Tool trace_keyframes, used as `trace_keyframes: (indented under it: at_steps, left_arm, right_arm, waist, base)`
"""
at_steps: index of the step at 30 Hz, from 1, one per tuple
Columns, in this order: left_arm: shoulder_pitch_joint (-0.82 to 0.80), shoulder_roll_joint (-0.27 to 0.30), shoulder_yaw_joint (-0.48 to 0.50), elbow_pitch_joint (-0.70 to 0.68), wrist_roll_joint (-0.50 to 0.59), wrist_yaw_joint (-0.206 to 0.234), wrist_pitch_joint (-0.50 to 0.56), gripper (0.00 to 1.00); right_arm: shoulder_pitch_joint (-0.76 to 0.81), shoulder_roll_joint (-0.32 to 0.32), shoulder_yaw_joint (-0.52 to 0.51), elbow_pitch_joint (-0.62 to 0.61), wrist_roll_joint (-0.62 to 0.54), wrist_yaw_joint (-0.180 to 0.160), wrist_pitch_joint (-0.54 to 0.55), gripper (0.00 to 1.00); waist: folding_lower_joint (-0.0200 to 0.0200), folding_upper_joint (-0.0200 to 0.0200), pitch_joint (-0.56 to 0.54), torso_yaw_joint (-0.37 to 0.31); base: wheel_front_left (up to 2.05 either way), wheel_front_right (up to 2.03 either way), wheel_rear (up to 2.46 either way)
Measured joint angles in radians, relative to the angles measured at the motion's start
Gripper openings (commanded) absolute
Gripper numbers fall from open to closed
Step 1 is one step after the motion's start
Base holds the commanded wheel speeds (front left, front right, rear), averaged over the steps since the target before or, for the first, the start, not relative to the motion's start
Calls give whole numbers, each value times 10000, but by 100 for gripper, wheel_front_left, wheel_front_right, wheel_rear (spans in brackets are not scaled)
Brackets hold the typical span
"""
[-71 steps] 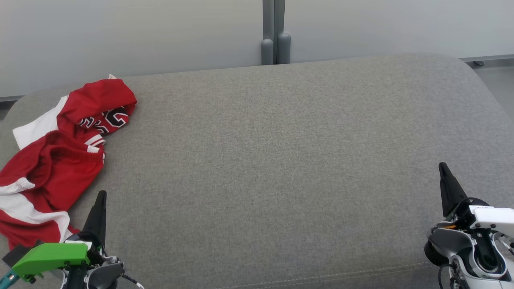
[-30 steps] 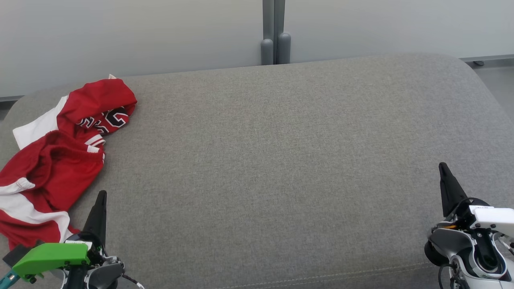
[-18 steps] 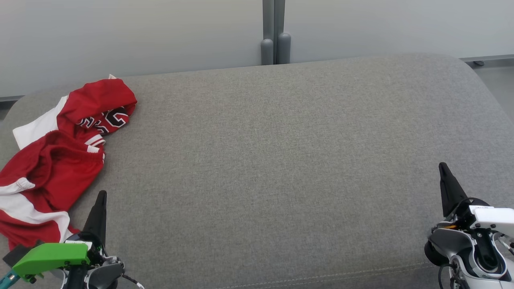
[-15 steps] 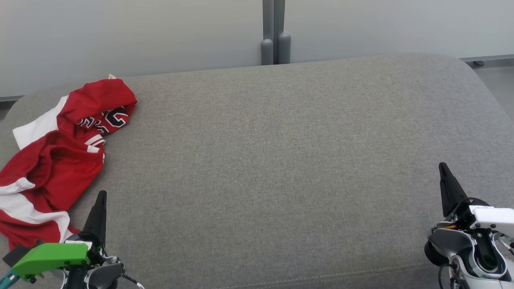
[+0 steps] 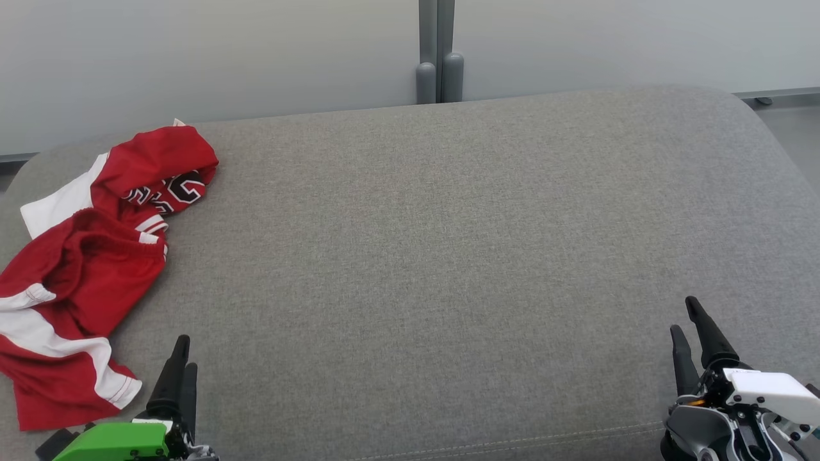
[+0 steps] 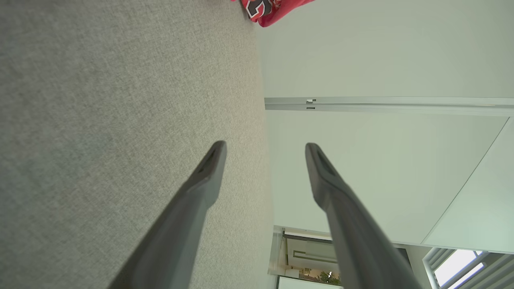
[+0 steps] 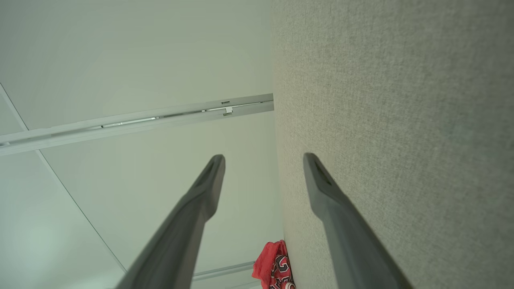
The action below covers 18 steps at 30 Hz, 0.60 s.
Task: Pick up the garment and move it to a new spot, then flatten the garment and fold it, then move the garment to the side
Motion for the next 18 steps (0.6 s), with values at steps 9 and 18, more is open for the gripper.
trace_keyframes:
  at_steps: [9, 18]
  left_arm:
    - [0, 2, -265, -221, 242, -2, -265, 100]
    - [-10, 13, -385, -566, 1298, 21, -556, 100]
  right_arm:
    - [-9, -6, 297, -71, -410, 0, -297, 100]
    - [-54, -19, 433, -326, -1524, -98, -585, 100]
  waist:
    - [0, 0, -11, 2]
    - [0, 0, -29, -1]
  base:
    - [0, 0, 0]
    - [0, 0, 0]
